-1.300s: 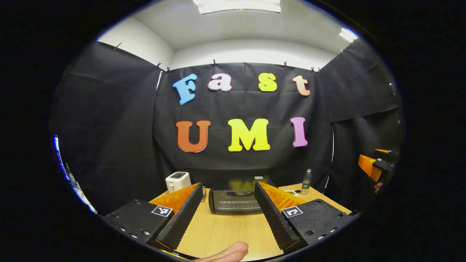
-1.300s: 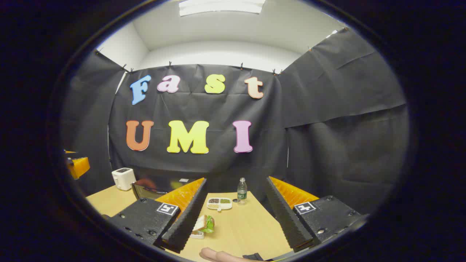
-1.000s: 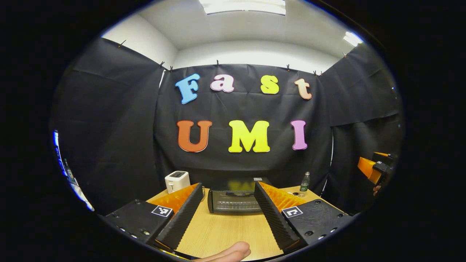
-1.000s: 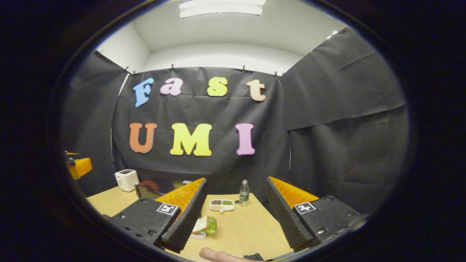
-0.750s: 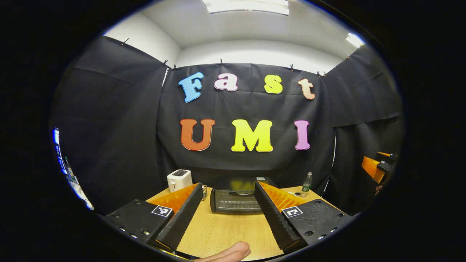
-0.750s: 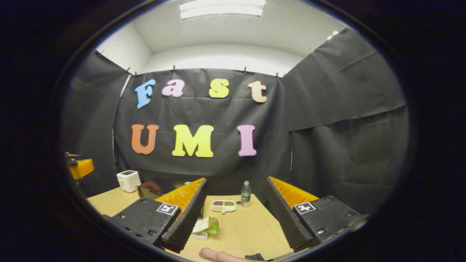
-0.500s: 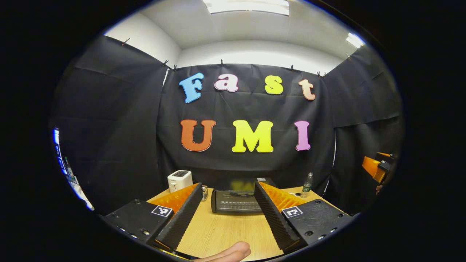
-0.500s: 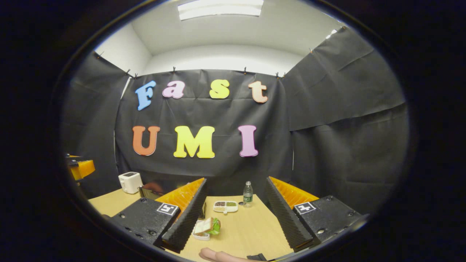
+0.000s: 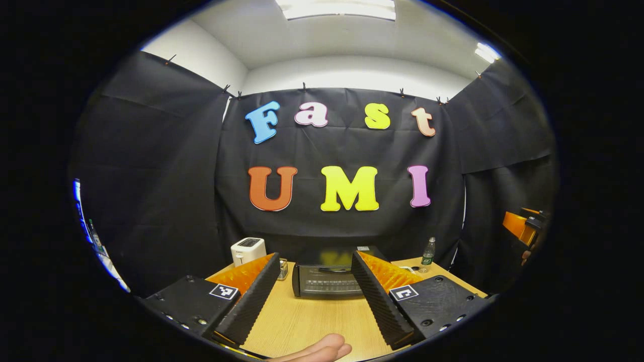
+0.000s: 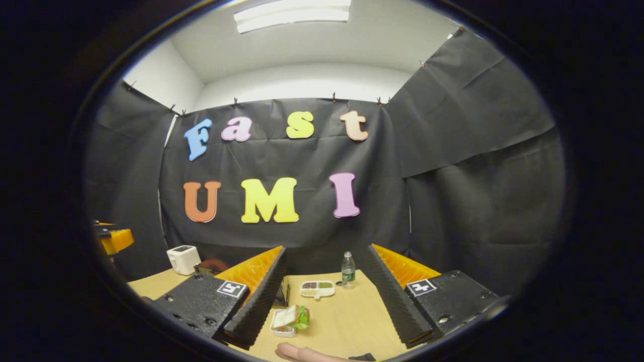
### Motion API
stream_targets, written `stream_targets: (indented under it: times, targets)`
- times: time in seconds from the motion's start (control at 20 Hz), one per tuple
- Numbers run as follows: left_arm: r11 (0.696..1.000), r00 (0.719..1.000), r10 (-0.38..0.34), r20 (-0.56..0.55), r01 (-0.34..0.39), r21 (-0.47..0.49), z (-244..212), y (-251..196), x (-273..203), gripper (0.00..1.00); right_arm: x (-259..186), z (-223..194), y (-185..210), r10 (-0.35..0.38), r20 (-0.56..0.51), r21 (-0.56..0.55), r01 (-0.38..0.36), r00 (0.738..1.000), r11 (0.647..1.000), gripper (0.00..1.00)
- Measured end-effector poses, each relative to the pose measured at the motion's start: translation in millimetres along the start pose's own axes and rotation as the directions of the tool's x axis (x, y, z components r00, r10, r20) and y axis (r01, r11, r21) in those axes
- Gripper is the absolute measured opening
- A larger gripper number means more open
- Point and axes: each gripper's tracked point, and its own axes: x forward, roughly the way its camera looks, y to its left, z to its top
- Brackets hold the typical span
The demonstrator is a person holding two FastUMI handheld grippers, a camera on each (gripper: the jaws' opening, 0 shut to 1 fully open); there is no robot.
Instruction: Open the electric oven with the left hand, put the food in, and close the electric oven.
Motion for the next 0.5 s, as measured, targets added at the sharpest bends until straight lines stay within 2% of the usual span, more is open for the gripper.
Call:
stream_targets:
  times: [0.1,0.3,0.5]
  targets:
    - [1.0,1.0,0.007,0.001,-0.007,-0.004,-1.8,2.8,20.0,0.94,8.8,-2.0,-1.8,-0.001,0.006,0.0,0.001,1.0,1.0,0.94]
    - [0.998,0.998,-0.05,-0.041,0.049,-0.035,-21.4,-12.0,77.8,0.94,29.1,-10.5,-9.2,0.001,0.019,-0.002,-0.001,1.0,1.0,0.95]
    - [0.994,0.99,-0.106,-0.092,0.103,-0.044,-52.8,-31.3,154.9,0.93,47.5,-21.1,-20.4,-0.003,0.01,-0.01,0.004,1.0,1.0,0.95]
